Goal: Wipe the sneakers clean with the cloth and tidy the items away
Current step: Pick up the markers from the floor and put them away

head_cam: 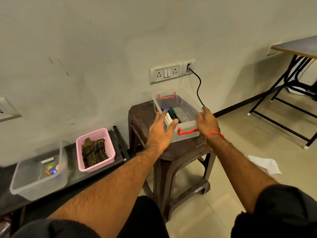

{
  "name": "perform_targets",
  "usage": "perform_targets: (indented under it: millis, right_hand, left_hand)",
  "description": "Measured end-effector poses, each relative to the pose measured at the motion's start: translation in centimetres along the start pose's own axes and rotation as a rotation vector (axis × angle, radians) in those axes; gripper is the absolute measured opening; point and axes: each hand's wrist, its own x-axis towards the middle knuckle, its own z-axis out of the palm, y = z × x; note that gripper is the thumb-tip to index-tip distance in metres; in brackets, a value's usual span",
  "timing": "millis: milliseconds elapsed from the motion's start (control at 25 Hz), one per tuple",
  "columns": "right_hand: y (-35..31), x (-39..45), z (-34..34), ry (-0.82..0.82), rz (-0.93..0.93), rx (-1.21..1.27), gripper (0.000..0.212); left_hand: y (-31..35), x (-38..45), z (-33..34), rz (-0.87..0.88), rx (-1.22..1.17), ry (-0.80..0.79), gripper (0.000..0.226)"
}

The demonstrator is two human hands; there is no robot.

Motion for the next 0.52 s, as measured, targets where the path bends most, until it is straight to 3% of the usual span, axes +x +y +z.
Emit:
perform_targets:
  millis: [120,400,520]
  right_hand:
    - [-0.5,1.0,0.1,-0.006,-0.045,0.014,0.038]
    - [-0.3,2.4,0.4,-0.122,-0.051,0.053,0.046]
    - [0.2,2.0,0.4,-0.067,-0.070,0.124,0.056]
  left_hand:
    - [-0.3,-0.6,0.1,-0.015,-0.040,-0.008,0.097]
    - [-0.5,-0.1,-0.5,-0.036,0.017,-0.016,0.095]
    - [-0.8,-0.7,-1.0,-0.054,-0.005,-0.022,0.099]
